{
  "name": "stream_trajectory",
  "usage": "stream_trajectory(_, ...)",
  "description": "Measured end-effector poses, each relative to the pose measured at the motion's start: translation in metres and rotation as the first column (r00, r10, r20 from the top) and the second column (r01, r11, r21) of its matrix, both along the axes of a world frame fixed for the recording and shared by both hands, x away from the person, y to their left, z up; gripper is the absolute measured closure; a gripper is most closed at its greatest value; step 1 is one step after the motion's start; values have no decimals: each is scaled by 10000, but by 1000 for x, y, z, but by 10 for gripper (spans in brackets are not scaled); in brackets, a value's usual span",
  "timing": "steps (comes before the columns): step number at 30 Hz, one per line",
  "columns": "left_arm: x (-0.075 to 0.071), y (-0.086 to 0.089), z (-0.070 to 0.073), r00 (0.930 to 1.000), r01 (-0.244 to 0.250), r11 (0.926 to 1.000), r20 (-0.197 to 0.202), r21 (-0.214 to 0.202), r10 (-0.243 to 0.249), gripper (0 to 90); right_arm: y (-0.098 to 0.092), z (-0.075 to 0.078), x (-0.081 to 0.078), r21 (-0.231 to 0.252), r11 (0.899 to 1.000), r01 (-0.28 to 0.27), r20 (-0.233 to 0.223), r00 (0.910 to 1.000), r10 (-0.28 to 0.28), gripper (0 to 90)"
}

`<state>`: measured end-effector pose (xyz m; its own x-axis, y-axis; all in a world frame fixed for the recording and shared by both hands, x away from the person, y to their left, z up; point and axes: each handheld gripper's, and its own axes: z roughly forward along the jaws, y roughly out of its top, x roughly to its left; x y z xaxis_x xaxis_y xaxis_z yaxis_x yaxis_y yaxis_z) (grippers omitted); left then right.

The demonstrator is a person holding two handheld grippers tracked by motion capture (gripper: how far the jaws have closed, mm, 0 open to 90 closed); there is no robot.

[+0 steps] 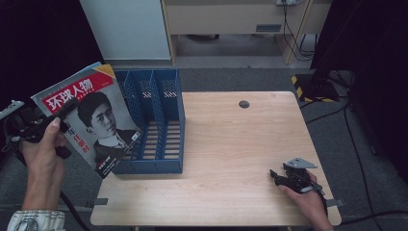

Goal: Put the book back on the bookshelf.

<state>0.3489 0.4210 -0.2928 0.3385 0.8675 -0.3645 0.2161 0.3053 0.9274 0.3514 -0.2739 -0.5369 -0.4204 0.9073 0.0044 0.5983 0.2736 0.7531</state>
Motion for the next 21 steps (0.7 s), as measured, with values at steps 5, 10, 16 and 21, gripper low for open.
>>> stream_trajectory(5, -2, 4, 0, 10000, -49, 10000, -10, 32, 49, 865, 0, 0, 0, -1, 10000, 0, -2, 10000, 0, 362)
stream_trajectory(10, -3, 8, 0, 9999, -115, 9999, -20, 62, 115, 865, 0, 0, 0, -21, 10000, -15, 13, 10000, 15, 362)
stream_trajectory(16, -2, 12, 0, 9998, -191, 9996, -14, 215, 191, 865, 0, 0, 0, -7, 10000, -1, 5, 10000, 1, 362)
stream_trajectory(21, -2, 15, 0, 9996, -263, 9992, -31, 299, 264, 865, 0, 0, 0, 2, 10000, -2, 11, 10000, 2, 362)
